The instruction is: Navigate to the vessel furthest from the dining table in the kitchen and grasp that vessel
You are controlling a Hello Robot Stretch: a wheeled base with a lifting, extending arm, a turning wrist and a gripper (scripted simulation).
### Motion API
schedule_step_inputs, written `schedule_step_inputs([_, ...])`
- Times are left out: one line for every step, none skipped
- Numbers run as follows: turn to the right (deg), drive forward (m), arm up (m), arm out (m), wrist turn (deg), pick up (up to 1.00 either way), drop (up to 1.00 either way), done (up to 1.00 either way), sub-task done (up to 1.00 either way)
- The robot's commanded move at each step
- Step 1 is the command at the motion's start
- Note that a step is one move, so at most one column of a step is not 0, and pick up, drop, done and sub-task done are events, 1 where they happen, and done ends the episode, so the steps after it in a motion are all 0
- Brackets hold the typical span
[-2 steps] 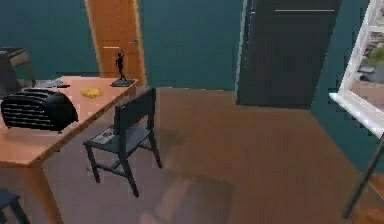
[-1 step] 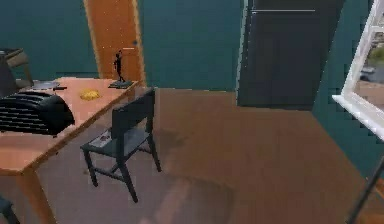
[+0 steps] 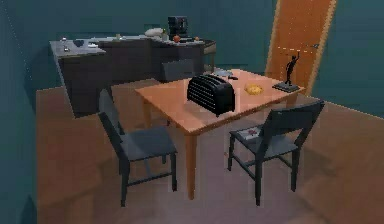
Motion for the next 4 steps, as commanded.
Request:
schedule_step_inputs([0.0, 0.40, 0.00, 0.00, 0.0, 0.00, 0.00, 0.00, 0.00])
schedule_step_inputs([45.0, 0.00, 0.00, 0.00, 0.0, 0.00, 0.00, 0.00, 0.00])
schedule_step_inputs([45.0, 0.00, 0.00, 0.00, 0.0, 0.00, 0.00, 0.00, 0.00])
schedule_step_inputs([0.0, 0.75, 0.00, 0.00, 0.0, 0.00, 0.00, 0.00, 0.00])
